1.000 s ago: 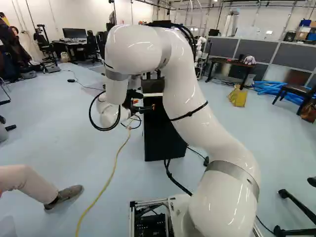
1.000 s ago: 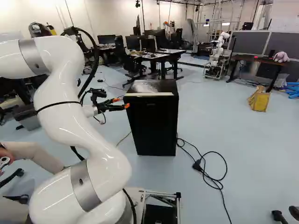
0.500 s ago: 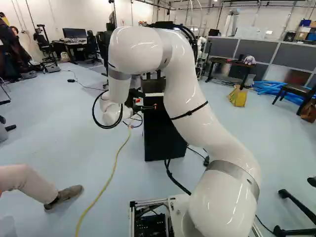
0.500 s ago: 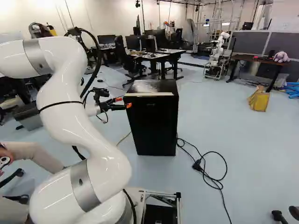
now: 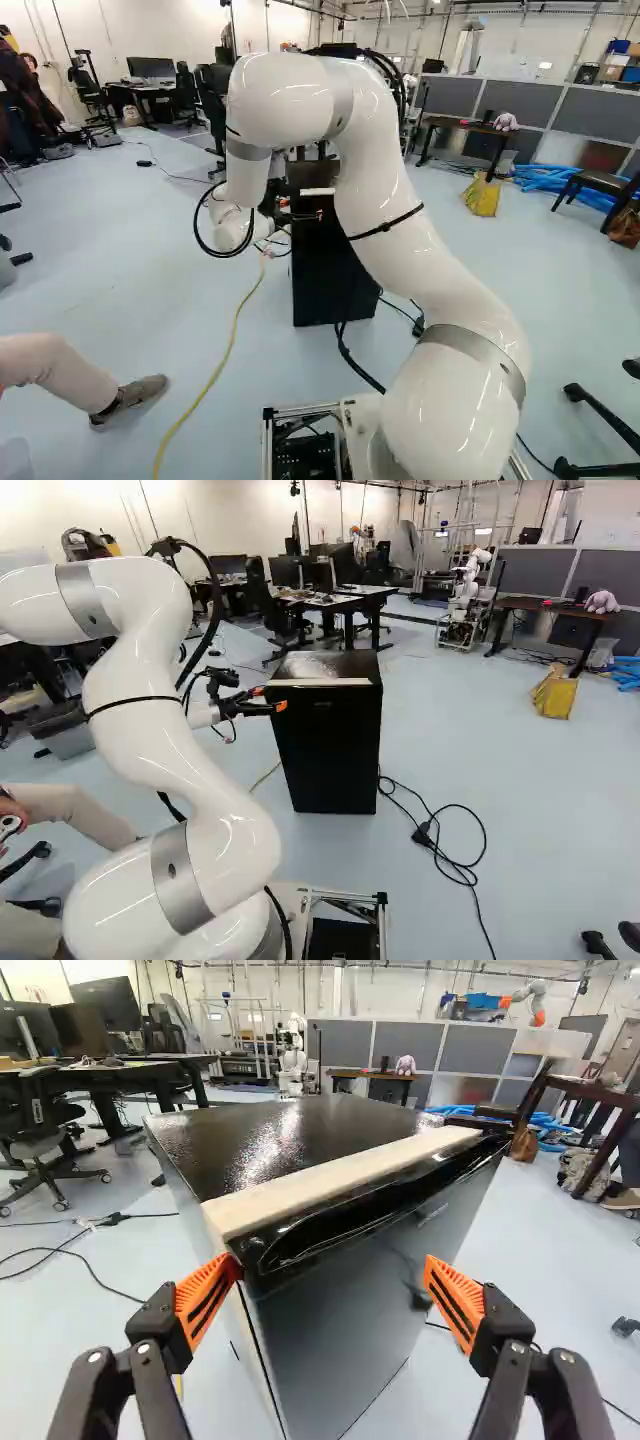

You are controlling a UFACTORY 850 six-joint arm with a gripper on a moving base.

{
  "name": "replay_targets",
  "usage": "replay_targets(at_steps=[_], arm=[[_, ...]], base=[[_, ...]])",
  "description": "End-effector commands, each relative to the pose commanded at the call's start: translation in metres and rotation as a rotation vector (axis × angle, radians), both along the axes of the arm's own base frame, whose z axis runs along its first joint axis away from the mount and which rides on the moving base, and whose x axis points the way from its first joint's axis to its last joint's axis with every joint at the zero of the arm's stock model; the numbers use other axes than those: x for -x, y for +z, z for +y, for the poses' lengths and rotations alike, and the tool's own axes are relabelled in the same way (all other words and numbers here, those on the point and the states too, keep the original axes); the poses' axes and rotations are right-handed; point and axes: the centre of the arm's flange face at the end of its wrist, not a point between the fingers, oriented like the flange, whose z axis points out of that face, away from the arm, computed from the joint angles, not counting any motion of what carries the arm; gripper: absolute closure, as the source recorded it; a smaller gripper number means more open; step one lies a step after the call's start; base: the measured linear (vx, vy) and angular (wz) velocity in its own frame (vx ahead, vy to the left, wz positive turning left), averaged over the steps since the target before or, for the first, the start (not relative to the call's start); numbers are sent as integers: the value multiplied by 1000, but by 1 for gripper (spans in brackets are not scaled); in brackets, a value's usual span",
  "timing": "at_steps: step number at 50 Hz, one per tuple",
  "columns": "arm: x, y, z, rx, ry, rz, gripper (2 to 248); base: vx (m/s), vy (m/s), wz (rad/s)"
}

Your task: Grab a drink from the fridge

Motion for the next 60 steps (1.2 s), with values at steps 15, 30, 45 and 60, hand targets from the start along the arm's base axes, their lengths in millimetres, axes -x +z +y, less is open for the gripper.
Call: replay_targets(at_steps=[15, 30, 45, 60], arm=[[-2, 0, -6, 1, -11, 2, 3], [4, 0, -11, 7, -12, 10, 3], [15, 1, -17, 17, -8, 23, 3], [28, 2, -25, 30, -6, 40, 3]], base=[[0, 0, 0], [0, 0, 0], [0, 0, 0], [0, 0, 0]])
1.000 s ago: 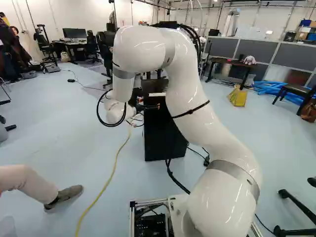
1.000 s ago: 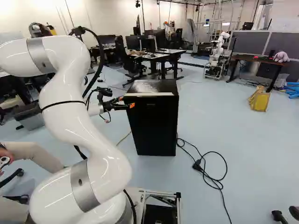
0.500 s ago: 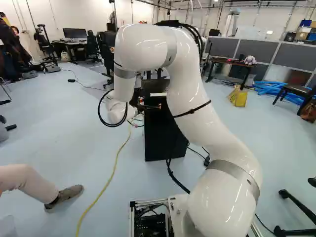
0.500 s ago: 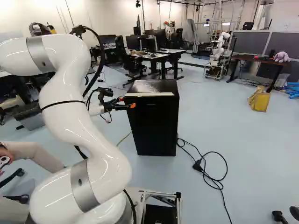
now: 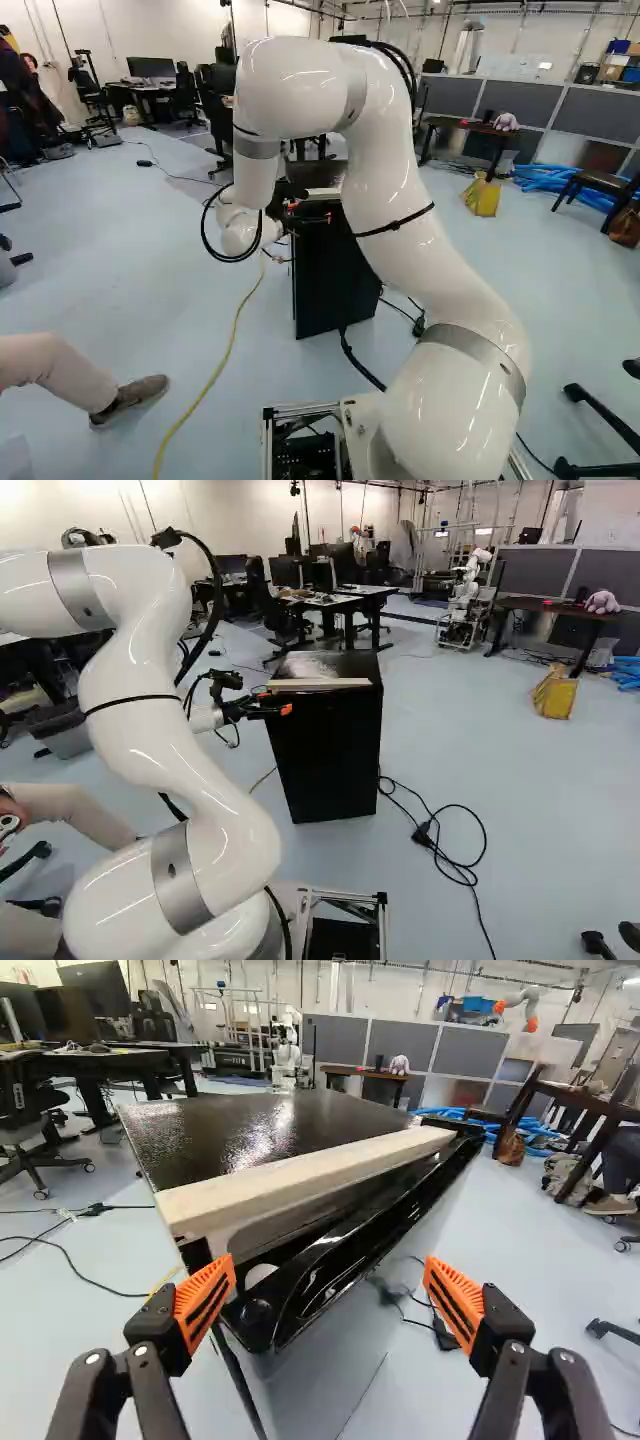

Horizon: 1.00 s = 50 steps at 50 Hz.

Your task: Grab a drink from the fridge

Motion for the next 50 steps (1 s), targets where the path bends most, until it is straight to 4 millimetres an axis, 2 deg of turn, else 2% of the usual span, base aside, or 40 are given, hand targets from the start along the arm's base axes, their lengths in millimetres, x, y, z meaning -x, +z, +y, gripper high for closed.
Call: replay_targets(at_steps=[26, 50], arm=[[31, 2, -23, 30, 1, 40, 3], [74, 3, -46, 67, 16, 89, 3]], base=[[0, 0, 0], [0, 0, 0]])
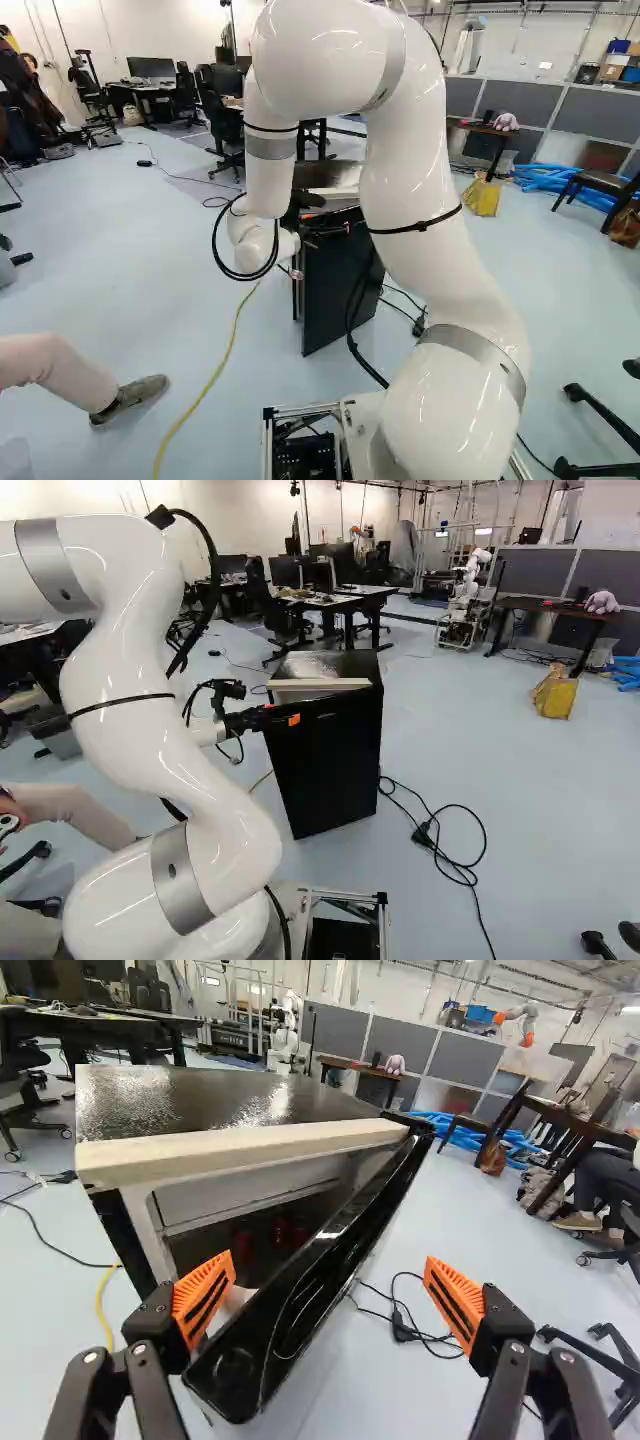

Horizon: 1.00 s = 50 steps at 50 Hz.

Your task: Grab a drink from the fridge

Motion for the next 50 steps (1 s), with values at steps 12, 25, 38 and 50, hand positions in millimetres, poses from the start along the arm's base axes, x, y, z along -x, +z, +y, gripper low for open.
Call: replay_targets(at_steps=[12, 25, 38, 50], arm=[[24, 1, -11, 20, 14, 26, 3], [54, 1, -25, 43, 19, 57, 3], [84, 2, -41, 68, 15, 88, 3], [112, 2, -57, 92, 6, 117, 3]], base=[[0, 0, 0], [0, 0, 0], [0, 0, 0], [0, 0, 0]])
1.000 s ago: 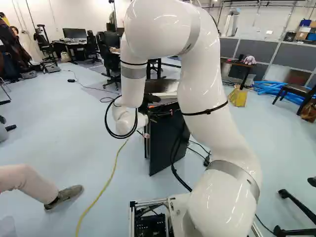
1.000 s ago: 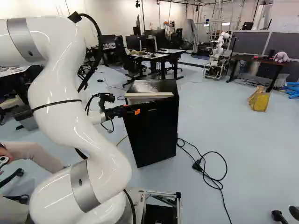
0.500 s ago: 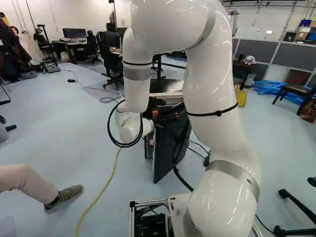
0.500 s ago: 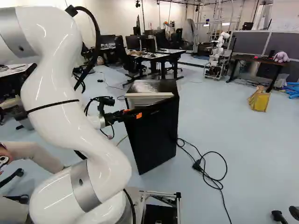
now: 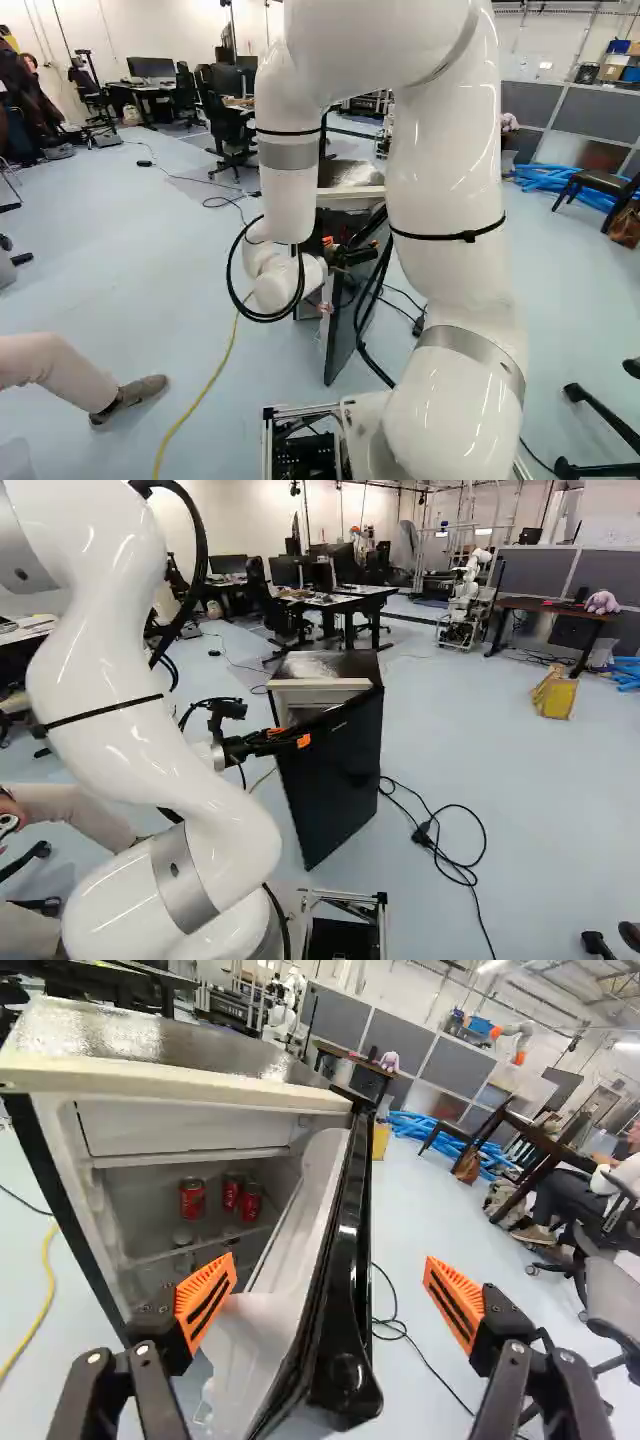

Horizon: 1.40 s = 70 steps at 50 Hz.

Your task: Grab a drink from the fridge

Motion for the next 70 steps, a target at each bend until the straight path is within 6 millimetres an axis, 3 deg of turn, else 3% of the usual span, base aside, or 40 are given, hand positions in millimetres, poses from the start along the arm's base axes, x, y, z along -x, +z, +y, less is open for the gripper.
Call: replay_targets(at_steps=[41, 59, 70], arm=[[83, 0, -68, 120, -119, 74, 3], [101, 0, -97, 164, -239, 95, 3], [93, 1, -110, 152, -334, 92, 3]], base=[[0, 0, 0], [0, 0, 0], [0, 0, 0]])
